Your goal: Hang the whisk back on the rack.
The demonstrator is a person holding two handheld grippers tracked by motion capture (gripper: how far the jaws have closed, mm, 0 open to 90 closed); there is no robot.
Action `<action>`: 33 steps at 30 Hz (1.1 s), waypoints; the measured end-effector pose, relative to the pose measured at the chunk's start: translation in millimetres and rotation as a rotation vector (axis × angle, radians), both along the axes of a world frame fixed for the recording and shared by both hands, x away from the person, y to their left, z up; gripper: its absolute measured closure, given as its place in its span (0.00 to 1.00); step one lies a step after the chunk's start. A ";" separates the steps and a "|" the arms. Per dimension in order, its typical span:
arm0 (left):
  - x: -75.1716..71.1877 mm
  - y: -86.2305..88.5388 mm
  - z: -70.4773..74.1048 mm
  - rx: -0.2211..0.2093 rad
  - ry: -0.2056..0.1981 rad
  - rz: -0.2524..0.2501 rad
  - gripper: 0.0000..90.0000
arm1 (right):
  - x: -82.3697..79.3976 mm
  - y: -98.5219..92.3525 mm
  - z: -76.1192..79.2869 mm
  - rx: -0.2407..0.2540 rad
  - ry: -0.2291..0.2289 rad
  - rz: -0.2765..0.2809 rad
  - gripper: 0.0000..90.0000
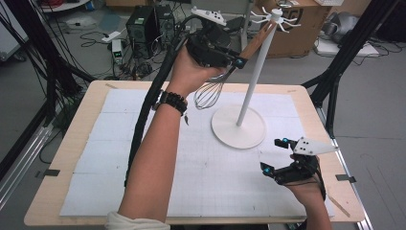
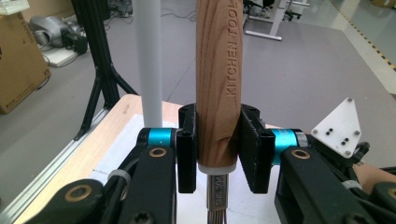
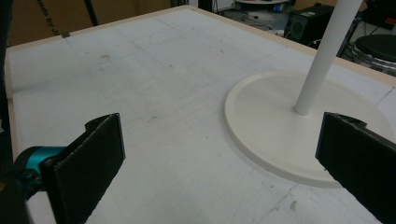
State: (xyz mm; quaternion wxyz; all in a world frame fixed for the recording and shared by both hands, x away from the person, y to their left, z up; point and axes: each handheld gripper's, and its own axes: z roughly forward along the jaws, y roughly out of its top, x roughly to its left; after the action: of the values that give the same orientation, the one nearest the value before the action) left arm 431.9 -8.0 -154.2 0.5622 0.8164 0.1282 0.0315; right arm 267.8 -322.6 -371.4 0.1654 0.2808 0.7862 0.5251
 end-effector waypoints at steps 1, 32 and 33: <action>0.8 -0.3 -0.8 -0.001 0.006 0.006 0.78 | -0.2 -0.5 0.2 0.004 -0.002 0.002 0.00; 19.2 -20.3 -26.0 0.017 0.085 0.008 0.61 | -1.4 0.8 0.1 -0.007 0.001 0.006 0.00; 18.6 -18.4 -26.2 0.010 0.087 0.009 0.59 | -1.1 1.0 -0.1 -0.008 0.000 0.007 0.00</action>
State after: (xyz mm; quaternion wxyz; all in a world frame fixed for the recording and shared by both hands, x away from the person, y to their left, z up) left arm 450.5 -26.4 -180.4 0.5519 0.8192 0.1558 -0.0008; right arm 266.6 -321.6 -371.5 0.1648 0.2773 0.7892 0.5227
